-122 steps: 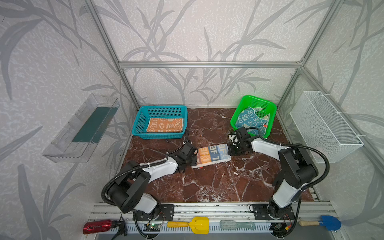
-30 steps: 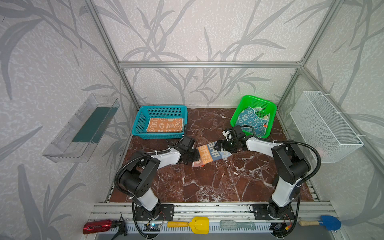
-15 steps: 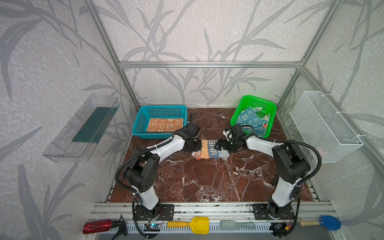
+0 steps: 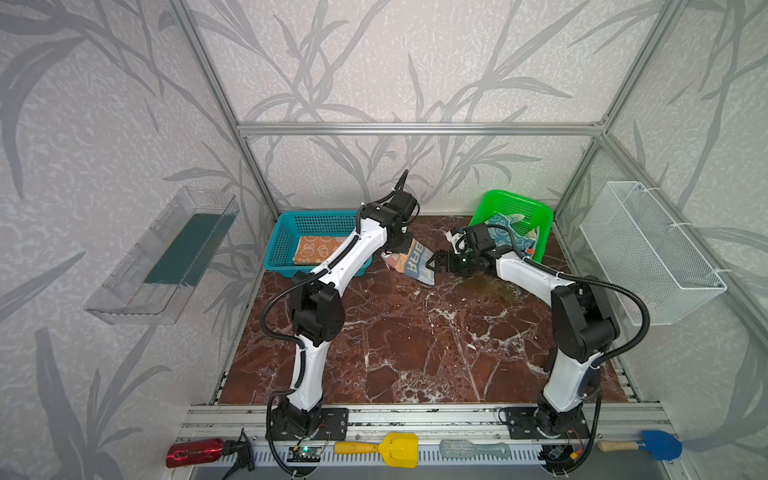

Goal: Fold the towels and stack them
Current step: 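Carry the striped towel over the teal basket with the left gripper while the right opens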

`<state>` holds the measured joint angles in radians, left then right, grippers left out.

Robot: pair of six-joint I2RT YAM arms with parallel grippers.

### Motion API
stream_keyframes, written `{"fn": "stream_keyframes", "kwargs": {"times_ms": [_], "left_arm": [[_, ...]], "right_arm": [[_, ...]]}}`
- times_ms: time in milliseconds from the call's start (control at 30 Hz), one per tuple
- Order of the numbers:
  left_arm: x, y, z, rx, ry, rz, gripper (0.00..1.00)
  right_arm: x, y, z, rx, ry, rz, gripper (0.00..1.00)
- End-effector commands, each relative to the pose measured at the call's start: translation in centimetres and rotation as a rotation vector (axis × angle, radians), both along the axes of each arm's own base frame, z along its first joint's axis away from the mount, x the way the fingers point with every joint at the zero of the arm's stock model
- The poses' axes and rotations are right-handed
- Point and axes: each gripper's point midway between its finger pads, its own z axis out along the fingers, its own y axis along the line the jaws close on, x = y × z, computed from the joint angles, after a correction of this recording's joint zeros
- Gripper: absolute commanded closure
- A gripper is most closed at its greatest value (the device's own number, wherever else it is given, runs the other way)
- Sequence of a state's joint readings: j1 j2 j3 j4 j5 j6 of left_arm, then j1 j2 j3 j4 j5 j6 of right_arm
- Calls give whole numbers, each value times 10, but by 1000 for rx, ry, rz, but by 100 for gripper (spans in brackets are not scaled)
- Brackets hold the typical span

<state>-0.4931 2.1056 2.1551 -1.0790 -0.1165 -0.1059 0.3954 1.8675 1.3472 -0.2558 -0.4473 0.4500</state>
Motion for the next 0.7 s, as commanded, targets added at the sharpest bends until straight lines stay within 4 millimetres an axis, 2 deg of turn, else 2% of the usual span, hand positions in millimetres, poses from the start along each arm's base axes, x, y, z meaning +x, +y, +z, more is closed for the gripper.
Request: {"fn": "stream_keyframes", "kwargs": {"times_ms": [0,133,267,433,667], "left_arm": [[-7,43,18,156,35,-30,100],[12,69,39,104,-16,12,100],[32,97,46,100,-69,52,100],[44,123,43,79,-59,77,100],[44,152,31,62,-18,115,100]], "right_arm": [[5,8,2,9,11,34,1],[11,18,13,48,-15,62,1],[13,30,20,34,-51,102,1],[15,39,20,41,-45,112,1],[17,53,17,25,-39,137,1]]}}
